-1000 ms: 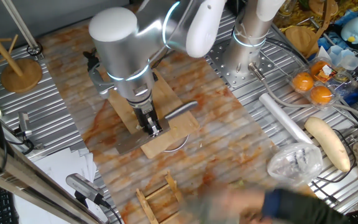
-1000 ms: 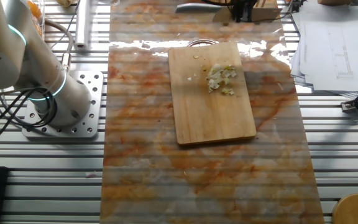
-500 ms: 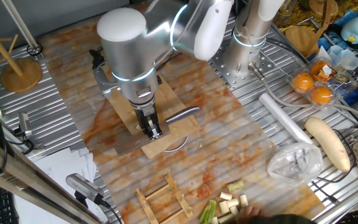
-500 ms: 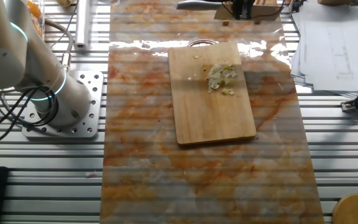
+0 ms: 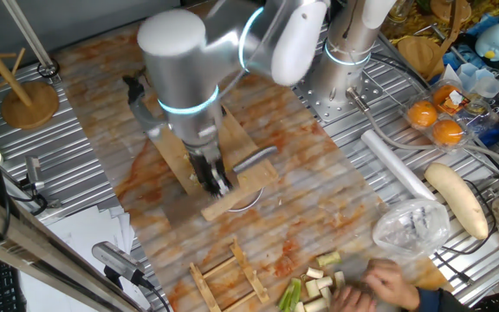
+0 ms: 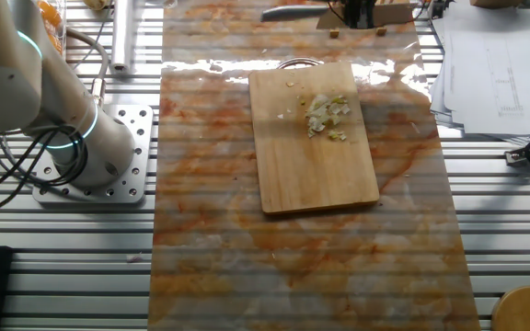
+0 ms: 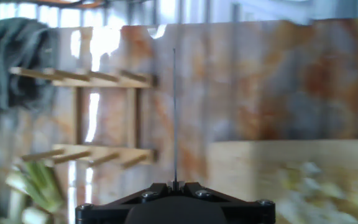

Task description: Chop the scallions

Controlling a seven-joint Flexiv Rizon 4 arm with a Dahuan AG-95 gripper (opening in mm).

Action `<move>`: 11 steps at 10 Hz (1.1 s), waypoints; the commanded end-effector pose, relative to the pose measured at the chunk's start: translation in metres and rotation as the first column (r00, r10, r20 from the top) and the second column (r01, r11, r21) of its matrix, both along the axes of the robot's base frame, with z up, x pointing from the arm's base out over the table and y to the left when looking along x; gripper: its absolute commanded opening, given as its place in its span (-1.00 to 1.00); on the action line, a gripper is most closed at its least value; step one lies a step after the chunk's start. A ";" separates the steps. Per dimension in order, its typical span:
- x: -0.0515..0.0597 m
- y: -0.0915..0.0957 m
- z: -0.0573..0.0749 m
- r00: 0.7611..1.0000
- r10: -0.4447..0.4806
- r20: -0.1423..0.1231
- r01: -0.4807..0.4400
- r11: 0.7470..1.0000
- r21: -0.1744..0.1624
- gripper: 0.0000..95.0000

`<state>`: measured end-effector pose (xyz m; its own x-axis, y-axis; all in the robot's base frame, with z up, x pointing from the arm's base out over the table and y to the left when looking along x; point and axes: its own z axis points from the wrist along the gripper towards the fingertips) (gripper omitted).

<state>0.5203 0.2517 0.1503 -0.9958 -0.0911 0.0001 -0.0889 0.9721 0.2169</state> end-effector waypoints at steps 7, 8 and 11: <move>0.024 0.058 -0.005 0.989 -0.148 -0.011 0.148 0.989 -0.029 -1.00; 0.025 0.066 -0.011 0.991 -0.136 -0.004 0.136 0.990 -0.026 -1.00; 0.024 0.061 -0.016 0.998 -0.055 0.005 0.055 0.997 -0.060 -1.00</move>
<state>0.5434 0.3118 0.1360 -0.9999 -0.0134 -0.0037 -0.0138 0.9861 0.1653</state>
